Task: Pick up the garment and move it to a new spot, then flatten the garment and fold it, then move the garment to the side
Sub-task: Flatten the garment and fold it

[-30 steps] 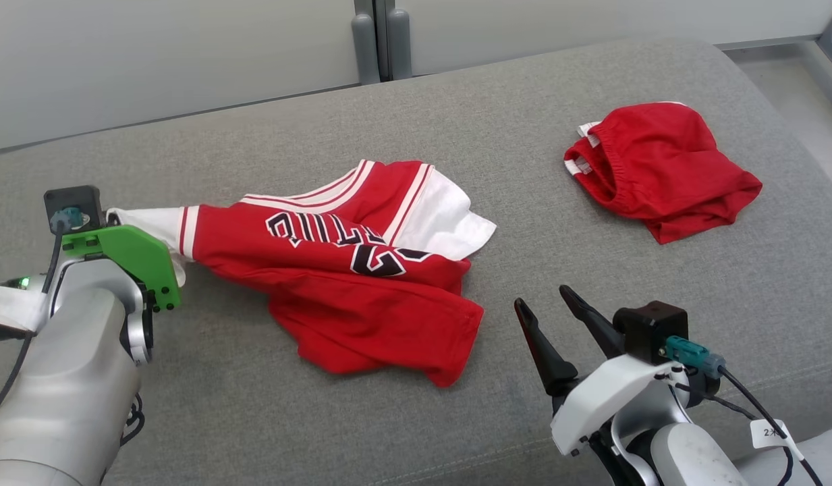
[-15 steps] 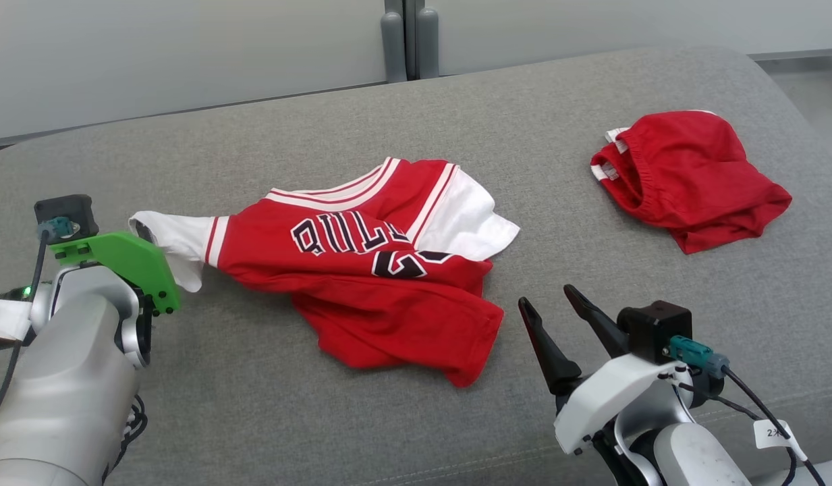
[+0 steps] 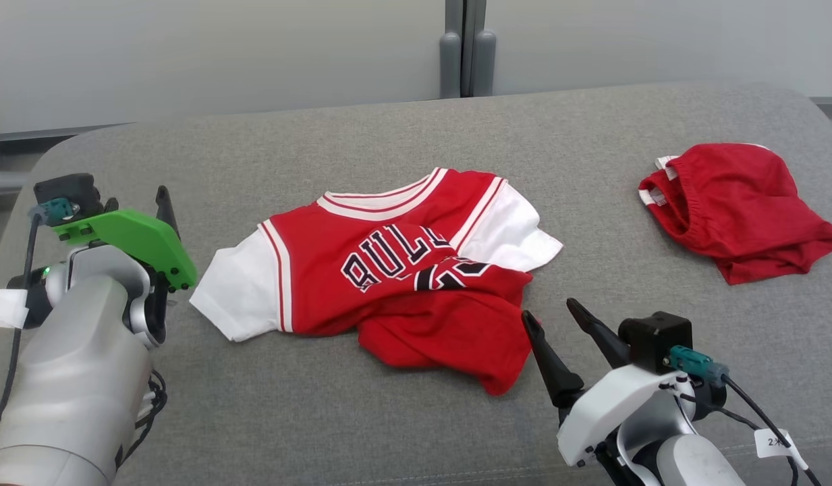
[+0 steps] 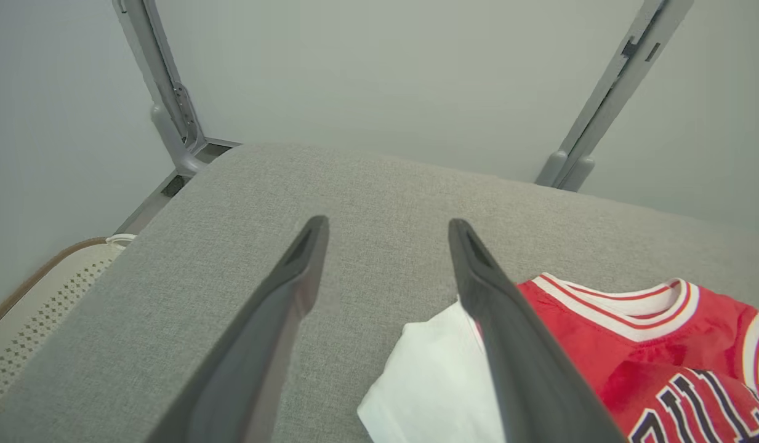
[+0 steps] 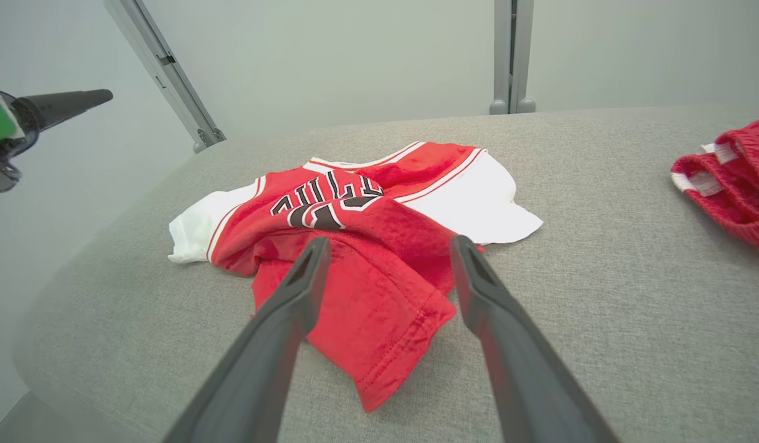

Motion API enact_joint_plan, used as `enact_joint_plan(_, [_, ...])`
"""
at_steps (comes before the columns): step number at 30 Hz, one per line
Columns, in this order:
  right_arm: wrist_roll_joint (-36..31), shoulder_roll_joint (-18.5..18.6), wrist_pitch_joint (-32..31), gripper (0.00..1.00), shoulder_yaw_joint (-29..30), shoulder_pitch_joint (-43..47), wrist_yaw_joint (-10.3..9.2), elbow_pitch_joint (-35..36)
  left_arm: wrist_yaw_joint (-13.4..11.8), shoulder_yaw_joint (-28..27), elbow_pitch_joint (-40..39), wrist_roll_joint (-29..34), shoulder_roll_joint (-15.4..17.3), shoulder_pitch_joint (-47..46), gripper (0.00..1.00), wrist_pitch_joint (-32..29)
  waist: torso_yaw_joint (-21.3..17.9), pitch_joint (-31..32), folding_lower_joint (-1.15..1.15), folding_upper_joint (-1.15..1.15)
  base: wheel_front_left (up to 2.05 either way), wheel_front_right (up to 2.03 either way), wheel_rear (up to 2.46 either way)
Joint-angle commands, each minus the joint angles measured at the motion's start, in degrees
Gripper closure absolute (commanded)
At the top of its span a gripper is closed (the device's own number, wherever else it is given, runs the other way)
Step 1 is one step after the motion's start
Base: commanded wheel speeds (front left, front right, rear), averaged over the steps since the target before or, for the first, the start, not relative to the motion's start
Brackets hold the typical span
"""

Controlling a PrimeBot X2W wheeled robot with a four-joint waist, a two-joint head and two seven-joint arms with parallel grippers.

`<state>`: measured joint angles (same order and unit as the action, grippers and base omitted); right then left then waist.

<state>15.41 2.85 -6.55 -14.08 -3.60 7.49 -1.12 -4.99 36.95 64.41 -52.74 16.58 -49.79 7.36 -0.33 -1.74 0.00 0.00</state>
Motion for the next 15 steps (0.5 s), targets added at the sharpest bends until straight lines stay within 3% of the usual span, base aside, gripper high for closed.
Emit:
enact_joint_plan(1, [-0.27, 0.10, -0.17, 0.00, -0.03, 0.89, 0.00, 0.22, 0.19, -0.30, -0.51, -0.23, -0.43, 0.90, 0.00, 0.56, 0.97, 0.77, 0.00, 0.00, 0.00, 0.00, 0.00])
enact_joint_plan(9, [-0.48, 0.10, -0.75, 0.00, 0.16, 1.98, 0.00, 0.68, 0.37, -6.88, -10.00, -6.04, -3.01, 5.93, 0.00, 6.89, 2.63, 1.89, 0.00, 0.00, 0.00, 0.00, 0.00])
enact_joint_plan(15, [-0.38, 0.10, -1.07, 0.00, -0.01, 2.43, 0.00, 0.89, -0.57, -13.33, -23.17, -6.56, -3.63, 14.43, 0.00, 7.83, 3.25, 2.66, 0.00, 0.00, 0.00, 0.00, 0.00])
